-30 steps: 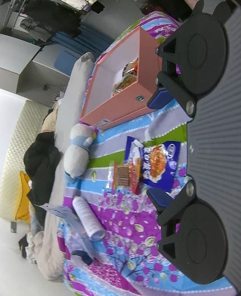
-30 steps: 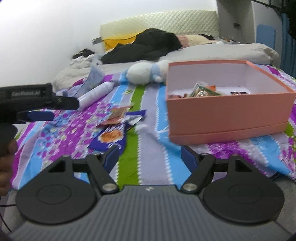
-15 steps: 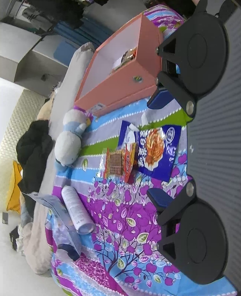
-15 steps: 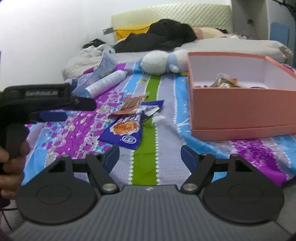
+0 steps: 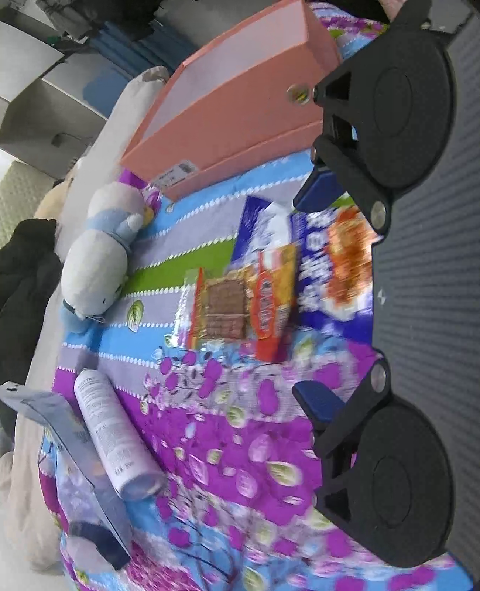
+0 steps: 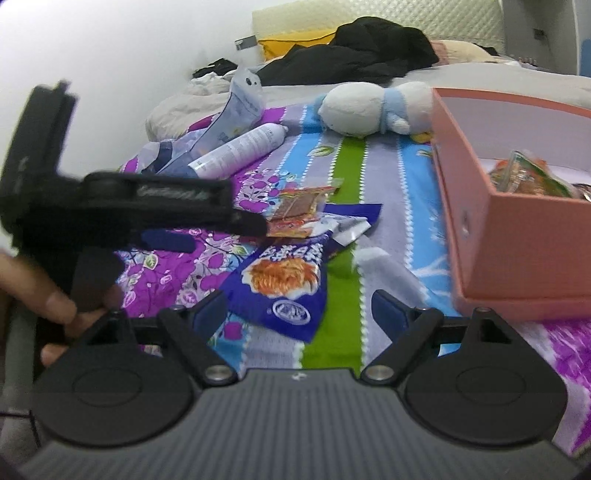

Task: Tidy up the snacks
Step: 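Grasp the brown stick snack packet with the left tool while the right tool grasps the blue packet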

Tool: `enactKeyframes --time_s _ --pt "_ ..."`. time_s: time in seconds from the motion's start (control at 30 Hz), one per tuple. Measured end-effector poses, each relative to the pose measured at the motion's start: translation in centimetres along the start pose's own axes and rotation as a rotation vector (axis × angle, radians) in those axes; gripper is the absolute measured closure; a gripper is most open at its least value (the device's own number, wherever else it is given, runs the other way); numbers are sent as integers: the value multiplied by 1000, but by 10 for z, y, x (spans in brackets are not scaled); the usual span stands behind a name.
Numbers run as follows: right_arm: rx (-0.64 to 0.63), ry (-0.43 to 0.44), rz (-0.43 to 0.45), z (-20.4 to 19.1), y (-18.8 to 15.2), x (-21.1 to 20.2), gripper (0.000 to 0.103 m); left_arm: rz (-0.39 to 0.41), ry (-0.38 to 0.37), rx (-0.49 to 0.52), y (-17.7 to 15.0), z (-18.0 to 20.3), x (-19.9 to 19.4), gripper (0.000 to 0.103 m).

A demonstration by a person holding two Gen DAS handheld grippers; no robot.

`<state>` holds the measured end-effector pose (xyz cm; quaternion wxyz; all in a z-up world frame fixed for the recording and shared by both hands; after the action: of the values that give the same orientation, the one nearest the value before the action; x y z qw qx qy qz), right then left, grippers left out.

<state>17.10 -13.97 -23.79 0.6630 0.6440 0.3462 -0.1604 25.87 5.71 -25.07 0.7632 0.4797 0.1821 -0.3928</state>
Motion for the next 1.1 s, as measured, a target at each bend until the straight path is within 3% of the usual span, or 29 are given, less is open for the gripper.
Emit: enactKeyframes --time_s 0.17,0.23,0.5,0.9,0.93,1.1 --pt "14 11 -41 -3 4 25 17 -56 -61 -85 27 -21 33 3" --pt "15 19 -49 -5 6 32 17 -54 -66 -73 35 -24 41 3" --pt "19 23 -76 -8 12 65 17 -142 -41 -32 63 -34 91 3" --pt "-34 18 -79 -18 7 80 19 -227 32 58 73 -24 132 0" --pt "-32 13 -78 -19 8 81 20 -217 37 58 73 -24 132 0" --pt "-57 6 -66 -24 12 77 48 -193 62 83 71 -24 131 8"
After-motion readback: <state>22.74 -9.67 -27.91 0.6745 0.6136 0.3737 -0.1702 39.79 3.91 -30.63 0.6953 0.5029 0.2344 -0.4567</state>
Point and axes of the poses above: each gripper's, at about its wrist camera, not at the fingertips, and x roughly the way its jaws point, z to its right, y to its top, the point moved 2 cm from there along x, roughly the way its jaws point, and after that the axes turned 13 degrees about -y, right-handed, at the moved point
